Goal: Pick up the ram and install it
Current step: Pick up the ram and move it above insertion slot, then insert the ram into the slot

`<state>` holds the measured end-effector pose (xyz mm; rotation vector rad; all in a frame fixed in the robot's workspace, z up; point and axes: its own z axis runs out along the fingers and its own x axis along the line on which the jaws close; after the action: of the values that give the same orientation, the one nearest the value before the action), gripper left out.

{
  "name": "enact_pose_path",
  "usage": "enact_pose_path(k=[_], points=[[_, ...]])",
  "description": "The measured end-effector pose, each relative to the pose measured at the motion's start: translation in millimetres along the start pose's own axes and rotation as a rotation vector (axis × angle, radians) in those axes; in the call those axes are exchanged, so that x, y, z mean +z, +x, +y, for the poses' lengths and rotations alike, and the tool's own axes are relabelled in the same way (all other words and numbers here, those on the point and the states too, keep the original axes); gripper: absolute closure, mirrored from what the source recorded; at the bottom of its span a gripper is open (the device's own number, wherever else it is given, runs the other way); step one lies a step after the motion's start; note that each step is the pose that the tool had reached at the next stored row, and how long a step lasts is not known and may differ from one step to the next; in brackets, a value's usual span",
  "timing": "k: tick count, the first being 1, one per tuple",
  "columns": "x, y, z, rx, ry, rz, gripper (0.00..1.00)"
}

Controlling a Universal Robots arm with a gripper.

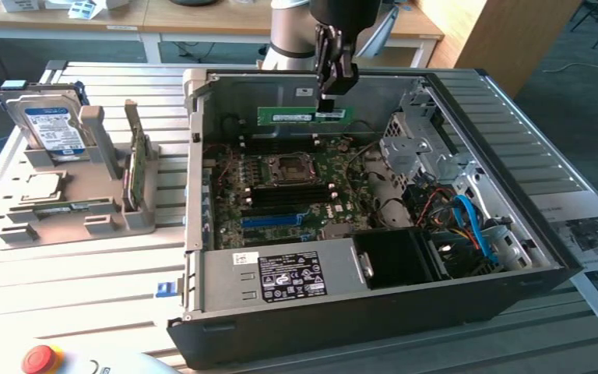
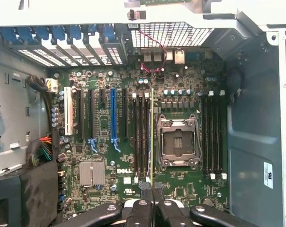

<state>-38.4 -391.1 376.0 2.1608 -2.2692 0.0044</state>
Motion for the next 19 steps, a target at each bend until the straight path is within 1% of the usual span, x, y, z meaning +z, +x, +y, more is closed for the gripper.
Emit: enact_pose_path(k=[8,19], points=[[11.9,-0.1,0.0,0.0,-0.0001,0.0001,0.88],[12.0,-0.1,0.0,0.0,0.0,0.0002,0.88]])
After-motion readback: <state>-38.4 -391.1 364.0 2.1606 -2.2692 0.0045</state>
